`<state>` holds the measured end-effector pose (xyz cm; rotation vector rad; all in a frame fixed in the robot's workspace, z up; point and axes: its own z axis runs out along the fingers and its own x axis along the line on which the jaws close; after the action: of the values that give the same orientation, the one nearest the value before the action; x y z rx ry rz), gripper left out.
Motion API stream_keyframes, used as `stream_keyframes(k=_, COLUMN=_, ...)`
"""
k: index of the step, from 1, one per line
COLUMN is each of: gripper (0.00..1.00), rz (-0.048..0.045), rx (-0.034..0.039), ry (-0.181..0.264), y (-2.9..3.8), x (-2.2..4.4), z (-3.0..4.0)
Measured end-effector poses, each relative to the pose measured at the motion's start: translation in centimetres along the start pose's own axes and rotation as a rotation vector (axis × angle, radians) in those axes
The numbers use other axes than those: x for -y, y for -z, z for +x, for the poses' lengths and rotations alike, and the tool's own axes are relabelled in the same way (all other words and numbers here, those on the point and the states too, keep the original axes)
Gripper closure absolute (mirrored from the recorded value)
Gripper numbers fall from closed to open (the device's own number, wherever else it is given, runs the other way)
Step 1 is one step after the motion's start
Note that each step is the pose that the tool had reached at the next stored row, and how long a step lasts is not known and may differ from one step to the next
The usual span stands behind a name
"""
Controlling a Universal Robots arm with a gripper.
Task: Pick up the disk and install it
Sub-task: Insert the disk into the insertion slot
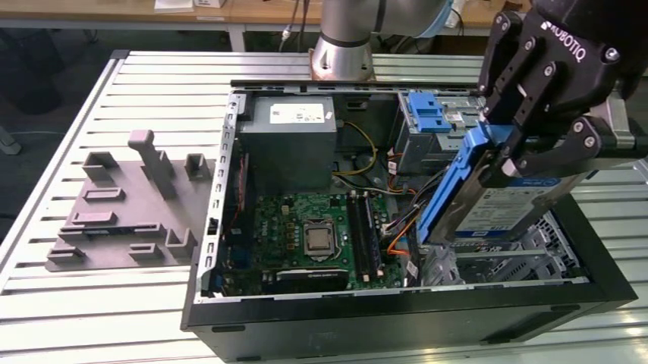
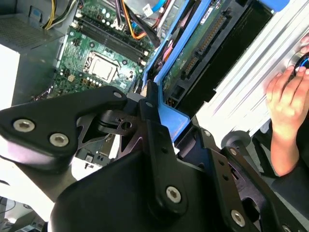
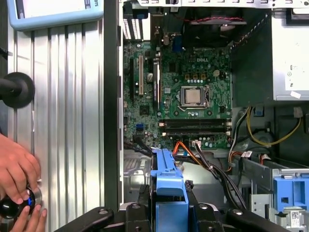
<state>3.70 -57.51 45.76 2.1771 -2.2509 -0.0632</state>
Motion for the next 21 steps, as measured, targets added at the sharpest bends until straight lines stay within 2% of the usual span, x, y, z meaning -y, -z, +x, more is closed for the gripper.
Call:
stream_keyframes(k=5, gripper=0.64, rz=0.0000, rx=0.0001, ry=0.000, y=-0.11, x=1.08, z=-0.03)
stream_keyframes(k=8, gripper=0.64, rz=0.0002, rx=0.0001, ry=0.000, y=-0.16, x=1.47, z=-0.04)
stream_keyframes(k=19, gripper=0.64, rz=0.0006, rx=0.0001, ry=0.000, y=-0.17, x=1.48, z=-0.04)
stream_keyframes(k=21, gripper=0.64, rz=0.0037, rx=0.0003, ry=0.000, y=-0.18, x=1.49, z=-0.04)
